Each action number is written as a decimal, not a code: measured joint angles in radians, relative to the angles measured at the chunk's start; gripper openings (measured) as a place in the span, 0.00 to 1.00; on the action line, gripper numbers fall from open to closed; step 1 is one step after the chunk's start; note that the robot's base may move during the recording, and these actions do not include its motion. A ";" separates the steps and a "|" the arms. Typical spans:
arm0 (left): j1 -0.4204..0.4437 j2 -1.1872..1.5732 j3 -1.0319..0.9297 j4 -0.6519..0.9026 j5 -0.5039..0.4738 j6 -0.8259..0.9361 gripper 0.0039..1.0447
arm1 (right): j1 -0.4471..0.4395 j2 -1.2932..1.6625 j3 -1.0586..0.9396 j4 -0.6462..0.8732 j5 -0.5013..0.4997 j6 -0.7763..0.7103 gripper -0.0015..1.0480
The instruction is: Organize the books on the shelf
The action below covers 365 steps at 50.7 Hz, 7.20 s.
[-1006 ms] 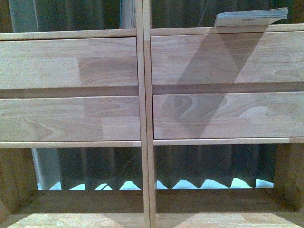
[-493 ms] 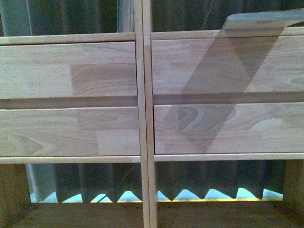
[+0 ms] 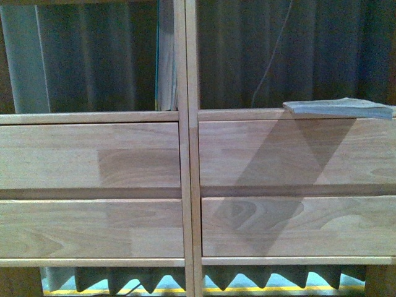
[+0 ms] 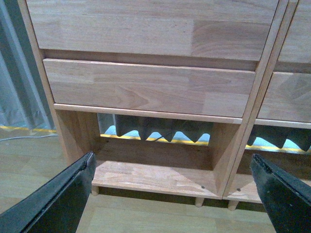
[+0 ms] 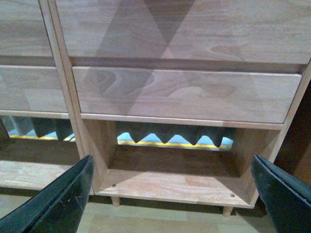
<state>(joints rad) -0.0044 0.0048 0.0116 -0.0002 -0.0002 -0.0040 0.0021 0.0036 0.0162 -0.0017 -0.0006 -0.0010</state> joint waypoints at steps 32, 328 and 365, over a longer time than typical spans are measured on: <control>0.000 0.000 0.000 0.000 0.000 0.000 0.94 | 0.021 1.363 0.795 0.633 -0.177 0.948 0.93; -0.132 2.587 2.715 0.203 -0.023 0.128 0.16 | -0.525 1.074 0.399 1.398 -0.894 1.328 0.93; -0.182 2.594 2.716 0.110 0.048 0.090 0.75 | -0.525 1.074 0.379 1.398 -0.894 1.345 0.93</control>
<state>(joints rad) -0.1867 2.5992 2.7281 0.1101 0.0475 0.0856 -0.5232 1.0779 0.3950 1.3964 -0.8948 1.3441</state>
